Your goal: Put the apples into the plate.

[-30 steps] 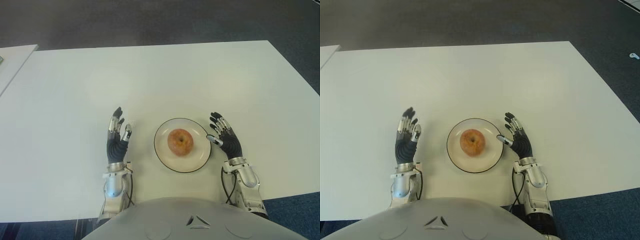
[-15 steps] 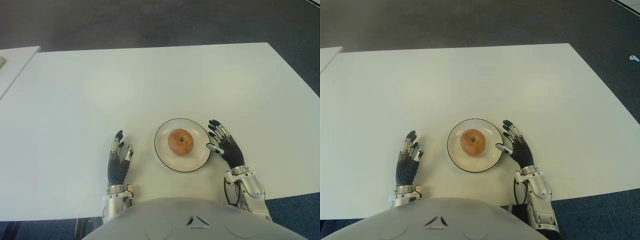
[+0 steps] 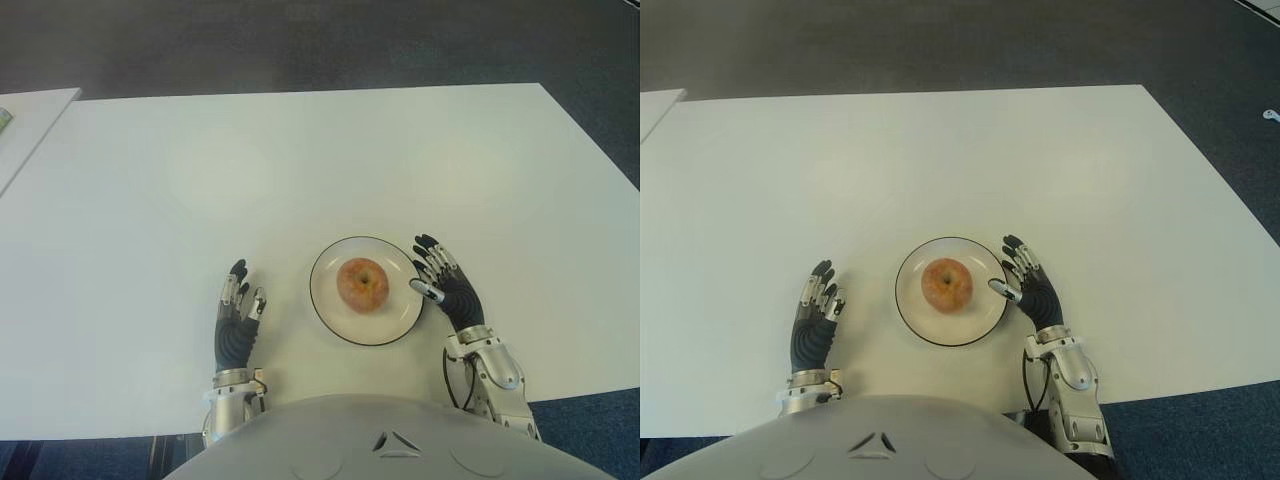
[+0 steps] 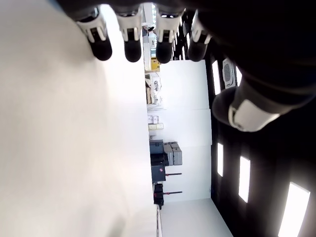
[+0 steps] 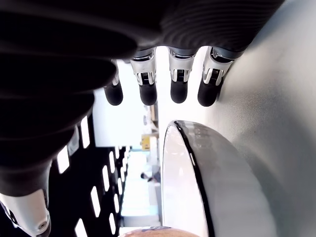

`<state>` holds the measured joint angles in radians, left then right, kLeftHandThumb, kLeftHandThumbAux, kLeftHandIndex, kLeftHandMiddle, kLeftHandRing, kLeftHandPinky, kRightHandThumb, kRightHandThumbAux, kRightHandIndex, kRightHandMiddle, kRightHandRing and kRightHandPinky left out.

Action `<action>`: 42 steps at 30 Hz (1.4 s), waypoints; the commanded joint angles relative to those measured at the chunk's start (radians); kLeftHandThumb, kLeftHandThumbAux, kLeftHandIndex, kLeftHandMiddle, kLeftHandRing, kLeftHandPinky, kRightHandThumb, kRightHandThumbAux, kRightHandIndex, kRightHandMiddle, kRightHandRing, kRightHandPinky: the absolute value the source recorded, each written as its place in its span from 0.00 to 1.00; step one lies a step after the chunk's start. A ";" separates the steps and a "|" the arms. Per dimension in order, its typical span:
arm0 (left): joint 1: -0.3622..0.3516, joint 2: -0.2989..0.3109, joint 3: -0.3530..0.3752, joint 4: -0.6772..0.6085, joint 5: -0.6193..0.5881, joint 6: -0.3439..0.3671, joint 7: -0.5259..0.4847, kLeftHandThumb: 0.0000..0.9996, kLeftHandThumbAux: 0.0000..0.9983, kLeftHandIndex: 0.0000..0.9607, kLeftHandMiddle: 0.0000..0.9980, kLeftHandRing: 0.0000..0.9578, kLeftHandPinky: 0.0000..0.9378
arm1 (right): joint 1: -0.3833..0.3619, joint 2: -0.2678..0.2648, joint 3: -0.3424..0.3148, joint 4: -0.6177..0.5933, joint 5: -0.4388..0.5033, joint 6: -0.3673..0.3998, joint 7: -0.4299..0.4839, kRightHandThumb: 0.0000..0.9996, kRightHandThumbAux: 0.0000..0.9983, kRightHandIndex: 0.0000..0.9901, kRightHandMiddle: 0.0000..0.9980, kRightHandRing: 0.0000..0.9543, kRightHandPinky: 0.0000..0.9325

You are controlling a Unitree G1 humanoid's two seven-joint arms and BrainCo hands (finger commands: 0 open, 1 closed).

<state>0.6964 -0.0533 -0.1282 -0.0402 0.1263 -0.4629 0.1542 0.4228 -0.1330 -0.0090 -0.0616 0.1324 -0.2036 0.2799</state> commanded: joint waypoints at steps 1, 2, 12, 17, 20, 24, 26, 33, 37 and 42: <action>0.024 0.023 -0.028 0.020 -0.024 0.090 -0.065 0.08 0.51 0.00 0.00 0.00 0.00 | 0.013 0.013 0.007 0.059 0.003 0.034 -0.004 0.15 0.66 0.00 0.00 0.00 0.00; 0.023 0.025 -0.029 0.020 -0.030 0.096 -0.071 0.07 0.51 0.00 0.00 0.00 0.00 | 0.012 0.014 0.007 0.063 0.006 0.034 -0.004 0.15 0.66 0.00 0.00 0.00 0.00; 0.013 0.036 -0.042 0.027 -0.091 0.083 -0.110 0.07 0.51 0.00 0.00 0.00 0.00 | -0.015 0.018 0.009 0.112 0.008 0.019 0.001 0.15 0.66 0.00 0.00 0.00 0.00; 0.009 0.038 -0.047 0.034 -0.118 0.053 -0.132 0.07 0.50 0.01 0.00 0.00 0.01 | -0.040 0.024 0.013 0.152 0.006 0.012 0.003 0.14 0.66 0.00 0.00 0.00 0.00; 0.002 0.036 -0.046 0.046 -0.122 0.022 -0.140 0.07 0.50 0.02 0.00 0.00 0.01 | -0.071 0.035 0.016 0.197 -0.003 0.000 -0.008 0.13 0.65 0.00 0.00 0.00 0.00; -0.010 0.033 -0.044 0.069 -0.126 -0.019 -0.147 0.07 0.48 0.03 0.01 0.00 0.01 | -0.099 0.044 0.014 0.247 -0.008 -0.023 -0.015 0.12 0.64 0.00 0.00 0.00 0.00; -0.021 0.031 -0.043 0.088 -0.126 -0.041 -0.151 0.06 0.47 0.04 0.01 0.00 0.01 | -0.114 0.050 0.011 0.277 -0.008 -0.041 -0.018 0.12 0.64 0.00 0.00 0.00 0.00; -0.034 0.021 -0.034 0.120 -0.129 -0.079 -0.148 0.07 0.45 0.05 0.02 0.01 0.01 | -0.145 0.077 0.005 0.347 -0.006 -0.102 -0.036 0.10 0.63 0.00 0.00 0.00 0.00; -0.040 0.018 -0.023 0.139 -0.142 -0.106 -0.152 0.08 0.46 0.06 0.04 0.02 0.02 | -0.154 0.094 0.004 0.365 -0.023 -0.133 -0.064 0.09 0.60 0.00 0.00 0.00 0.00; -0.060 0.021 -0.008 0.191 -0.179 -0.152 -0.178 0.09 0.46 0.06 0.05 0.03 0.02 | -0.157 0.101 0.006 0.366 -0.029 -0.135 -0.081 0.08 0.58 0.00 0.00 0.00 0.00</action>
<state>0.6388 -0.0342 -0.1472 0.0918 -0.0253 -0.6272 -0.0053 0.2224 -0.0502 -0.0085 0.2255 0.1143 -0.3885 0.2105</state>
